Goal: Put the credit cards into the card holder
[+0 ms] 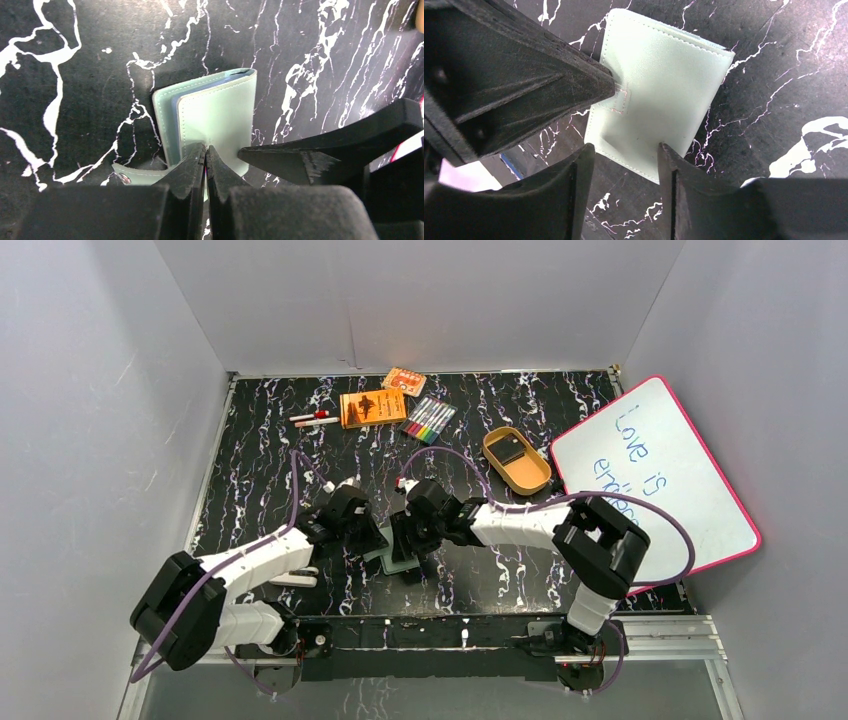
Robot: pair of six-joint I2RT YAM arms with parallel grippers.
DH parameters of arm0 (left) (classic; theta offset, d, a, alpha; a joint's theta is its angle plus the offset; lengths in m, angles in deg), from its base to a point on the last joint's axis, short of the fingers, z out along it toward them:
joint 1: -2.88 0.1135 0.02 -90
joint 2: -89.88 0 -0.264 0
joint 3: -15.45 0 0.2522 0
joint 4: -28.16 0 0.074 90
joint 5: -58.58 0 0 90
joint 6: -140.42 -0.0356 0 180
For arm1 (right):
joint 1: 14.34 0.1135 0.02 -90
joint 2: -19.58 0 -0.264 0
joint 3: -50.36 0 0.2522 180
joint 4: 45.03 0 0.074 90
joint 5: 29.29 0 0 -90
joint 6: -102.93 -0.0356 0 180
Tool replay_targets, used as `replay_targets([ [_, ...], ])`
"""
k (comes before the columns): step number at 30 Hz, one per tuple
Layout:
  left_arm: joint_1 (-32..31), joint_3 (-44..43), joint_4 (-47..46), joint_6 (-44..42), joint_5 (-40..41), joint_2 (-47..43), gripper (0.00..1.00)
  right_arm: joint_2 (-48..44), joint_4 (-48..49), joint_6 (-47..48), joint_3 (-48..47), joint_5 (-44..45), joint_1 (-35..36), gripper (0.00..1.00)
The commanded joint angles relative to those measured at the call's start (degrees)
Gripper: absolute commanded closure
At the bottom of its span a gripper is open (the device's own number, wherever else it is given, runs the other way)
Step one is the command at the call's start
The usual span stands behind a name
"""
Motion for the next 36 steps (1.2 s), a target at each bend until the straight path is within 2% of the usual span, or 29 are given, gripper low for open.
replay_targets([
  [1,0.1,2.1,2.3,1.1,3.7,-1.8,0.99,-2.9,-1.7,-0.4,0.7,2.6,0.1,0.39],
  [8,0.1,5.5,1.7,2.3,4.7,-1.0,1.0,-6.8,1.3,-5.4,3.3,1.4,-0.3,0.25],
  [13,0.1,6.7,0.1,2.5,4.3,0.0,1.0,-9.5,3.0,-7.3,5.1,1.2,-1.7,0.21],
  [20,0.1,8.2,-0.6,2.7,4.0,0.1,1.0,-12.1,7.0,-9.1,10.2,-3.1,-7.2,0.2],
  [24,0.1,6.4,4.7,2.3,7.0,-4.2,1.0,-12.9,6.8,-6.6,9.3,-3.6,-7.5,0.24],
  [31,0.2,0.5,14.1,1.4,11.2,-14.5,1.0,-12.2,4.8,-3.0,6.1,-2.3,-5.1,0.4],
  [34,0.2,-1.6,14.1,1.9,9.9,-16.5,0.99,-12.0,5.0,-3.3,6.2,-2.2,-5.0,0.43],
  [36,0.2,-1.9,10.7,2.1,6.9,-16.4,0.98,-12.2,5.3,-3.4,6.7,-1.9,-5.0,0.43],
])
